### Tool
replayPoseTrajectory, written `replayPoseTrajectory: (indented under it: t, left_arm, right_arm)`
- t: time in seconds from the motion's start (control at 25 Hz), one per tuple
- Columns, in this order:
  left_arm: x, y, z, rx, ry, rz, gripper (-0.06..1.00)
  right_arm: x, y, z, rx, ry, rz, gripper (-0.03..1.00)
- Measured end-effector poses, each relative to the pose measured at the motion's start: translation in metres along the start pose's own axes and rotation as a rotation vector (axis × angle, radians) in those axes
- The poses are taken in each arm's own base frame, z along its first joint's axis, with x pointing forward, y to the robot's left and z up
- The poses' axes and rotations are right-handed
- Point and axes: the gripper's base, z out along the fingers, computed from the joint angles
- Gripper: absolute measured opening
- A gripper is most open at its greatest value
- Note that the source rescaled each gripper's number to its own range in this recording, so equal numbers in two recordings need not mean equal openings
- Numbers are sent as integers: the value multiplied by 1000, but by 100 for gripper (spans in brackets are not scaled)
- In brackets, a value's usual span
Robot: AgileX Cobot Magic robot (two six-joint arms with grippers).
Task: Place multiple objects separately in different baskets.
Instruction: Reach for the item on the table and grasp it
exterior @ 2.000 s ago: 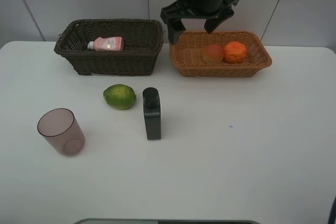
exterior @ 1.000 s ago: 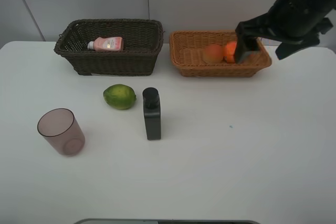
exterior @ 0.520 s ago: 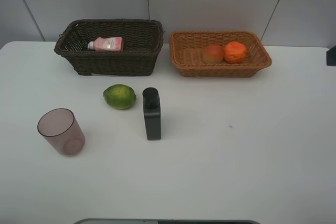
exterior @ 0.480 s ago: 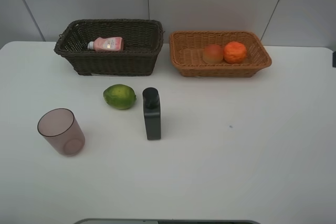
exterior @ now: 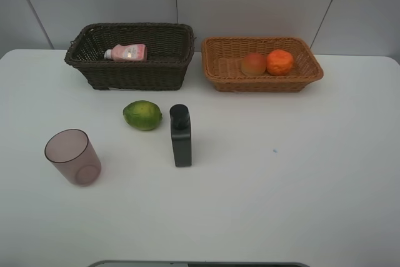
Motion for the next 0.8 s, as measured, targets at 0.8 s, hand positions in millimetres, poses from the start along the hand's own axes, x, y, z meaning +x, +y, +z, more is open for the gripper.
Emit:
replayPoseTrajectory:
  t: [0.8]
  left_arm:
    - [0,0,0,0,0,0,99]
  right_arm:
    - [52,-2,6,-2,-94,-30,88]
